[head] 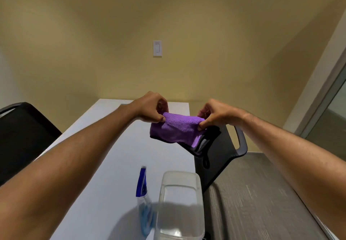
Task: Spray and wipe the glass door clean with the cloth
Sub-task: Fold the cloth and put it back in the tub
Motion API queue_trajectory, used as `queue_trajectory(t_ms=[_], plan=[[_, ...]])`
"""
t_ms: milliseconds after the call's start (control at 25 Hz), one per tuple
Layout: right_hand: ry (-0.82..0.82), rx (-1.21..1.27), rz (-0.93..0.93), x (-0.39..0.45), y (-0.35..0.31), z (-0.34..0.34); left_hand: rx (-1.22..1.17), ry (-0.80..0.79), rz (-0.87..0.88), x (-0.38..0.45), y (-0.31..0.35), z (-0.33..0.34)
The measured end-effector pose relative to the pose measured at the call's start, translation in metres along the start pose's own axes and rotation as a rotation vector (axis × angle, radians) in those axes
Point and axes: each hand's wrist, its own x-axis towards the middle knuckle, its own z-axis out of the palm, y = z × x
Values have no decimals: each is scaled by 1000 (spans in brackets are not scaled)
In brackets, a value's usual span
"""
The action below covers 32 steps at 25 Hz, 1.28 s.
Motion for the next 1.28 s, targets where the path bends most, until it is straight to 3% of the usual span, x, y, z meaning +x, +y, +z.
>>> queue_trajectory(t_ms=[120, 360, 640, 960, 1280], plan=[[2, 0, 30, 0, 5, 15, 17, -17, 1, -1, -14, 28], [-44, 3, 125, 4, 20, 42, 6, -196, 33, 2, -35, 70], [-28, 52, 256, 7, 44, 79, 94, -237, -92, 7, -25, 112], [15, 191, 401, 14, 90, 113, 140, -247, -356, 23, 6, 154], [79, 509, 666, 19, 131, 181, -40, -128, -713, 11, 0, 224]])
